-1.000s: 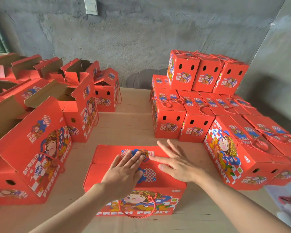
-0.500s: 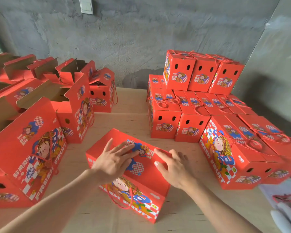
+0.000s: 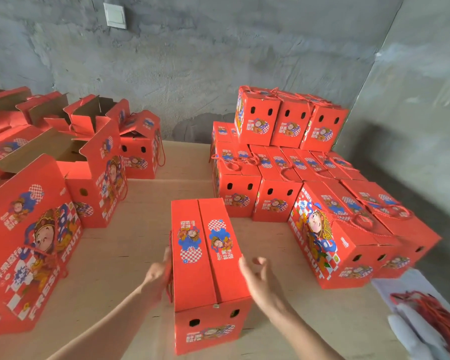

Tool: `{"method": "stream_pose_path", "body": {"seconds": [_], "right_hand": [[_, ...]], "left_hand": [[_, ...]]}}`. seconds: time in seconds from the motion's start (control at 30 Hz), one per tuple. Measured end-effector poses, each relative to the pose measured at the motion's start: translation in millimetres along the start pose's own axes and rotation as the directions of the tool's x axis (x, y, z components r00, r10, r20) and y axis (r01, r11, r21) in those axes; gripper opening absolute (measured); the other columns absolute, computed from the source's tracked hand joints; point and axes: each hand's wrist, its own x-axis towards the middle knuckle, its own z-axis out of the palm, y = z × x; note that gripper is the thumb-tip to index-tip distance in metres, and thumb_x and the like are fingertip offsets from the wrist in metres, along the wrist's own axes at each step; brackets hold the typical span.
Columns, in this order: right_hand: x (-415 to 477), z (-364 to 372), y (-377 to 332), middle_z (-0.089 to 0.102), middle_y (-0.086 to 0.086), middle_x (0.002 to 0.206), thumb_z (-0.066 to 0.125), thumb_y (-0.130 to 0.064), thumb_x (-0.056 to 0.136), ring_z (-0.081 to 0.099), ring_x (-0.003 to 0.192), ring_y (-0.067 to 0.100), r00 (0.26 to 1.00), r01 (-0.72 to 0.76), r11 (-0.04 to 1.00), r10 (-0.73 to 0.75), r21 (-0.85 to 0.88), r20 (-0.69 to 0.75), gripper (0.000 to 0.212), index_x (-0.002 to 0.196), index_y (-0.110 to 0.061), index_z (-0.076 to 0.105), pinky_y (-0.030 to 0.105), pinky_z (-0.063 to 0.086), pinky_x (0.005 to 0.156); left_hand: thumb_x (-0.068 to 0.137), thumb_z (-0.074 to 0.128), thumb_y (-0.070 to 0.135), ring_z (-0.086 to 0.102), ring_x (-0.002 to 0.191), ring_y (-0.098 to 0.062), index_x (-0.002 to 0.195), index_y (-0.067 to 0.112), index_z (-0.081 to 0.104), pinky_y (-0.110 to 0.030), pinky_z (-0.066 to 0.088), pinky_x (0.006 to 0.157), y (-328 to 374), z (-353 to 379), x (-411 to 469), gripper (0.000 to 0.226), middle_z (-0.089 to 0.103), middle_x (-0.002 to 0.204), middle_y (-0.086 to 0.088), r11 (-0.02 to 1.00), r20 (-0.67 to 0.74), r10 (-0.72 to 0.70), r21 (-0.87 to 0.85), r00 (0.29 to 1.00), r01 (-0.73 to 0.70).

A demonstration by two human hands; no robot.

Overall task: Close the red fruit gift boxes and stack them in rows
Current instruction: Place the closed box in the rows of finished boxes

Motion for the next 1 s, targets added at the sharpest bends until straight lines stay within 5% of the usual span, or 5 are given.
{"method": "stream_pose_path", "body": {"seconds": [0.17,0.4,0.57,0.87,1.0], "right_hand": [[22.6,7.8,-1.5,0.068,-0.003,0.11,0.036,-0.058,0.094,0.062,0.102,0.017,0.918,-0.362,0.84,0.245,0.404,0.314,0.051,0.108,-0.021,0.068,0.032,0.043,0.091],[38.0,-5.6,-65.7,0.057,0.016,0.126,0.059,-0.011,0.091,0.053,0.117,0.03,0.998,-0.057,0.744,0.068,0.665,0.01,0.031,0.12,-0.001,0.053,0.033,0.04,0.093],[33.6,-16.7,-122.5,0.068,0.025,0.1,0.052,0.002,0.091,0.065,0.087,0.027,0.952,0.241,0.792,-0.305,0.56,0.022,0.014,0.092,0.001,0.066,0.033,0.052,0.087],[16.1,-6.3,-148.9,0.06,-0.001,0.05,0.041,0.0,0.093,0.059,0.045,0.014,0.863,-0.092,0.684,-0.307,0.723,0.4,0.022,0.086,-0.004,0.061,0.026,0.051,0.055],[22.8,-17.4,-153.1,0.044,-0.004,0.04,0.044,-0.001,0.093,0.044,0.035,0.008,0.938,-0.139,0.579,-0.184,0.804,0.295,0.021,0.079,-0.001,0.06,0.021,0.042,0.047]], "left_hand": [[0.086,0.048,0.005,0.054,0.049,-0.023,0.062,0.008,0.04,-0.029,0.05,0.053,-15.6,-6.5,-5.7,0.026,0.051,0.062,-0.012,0.881,0.11,-0.301,-0.349,0.947,0.32],[0.068,0.057,-0.014,0.046,0.036,-0.021,0.062,-0.009,0.066,-0.021,0.038,0.043,53.0,-12.4,-27.5,0.011,0.048,0.033,-0.004,0.833,-0.141,0.118,-0.525,0.983,-0.175],[0.086,0.036,-0.02,0.06,0.065,-0.022,0.098,0.003,0.055,-0.025,0.054,0.061,122.2,-14.8,-71.9,0.032,0.063,0.072,-0.013,0.669,-0.175,0.623,-0.385,0.762,-0.635],[0.08,0.05,-0.01,0.059,0.073,-0.011,0.092,0.008,0.068,-0.007,0.043,0.066,140.7,-19.8,-88.8,0.028,0.065,0.09,0.001,0.085,0.195,0.965,0.403,0.176,-0.911],[0.083,0.063,0.007,0.055,0.077,-0.019,0.097,0.006,0.067,-0.024,0.038,0.068,118.7,-33.3,-64.5,0.015,0.059,0.093,-0.001,0.223,0.042,0.954,0.562,0.297,-0.796]]}}
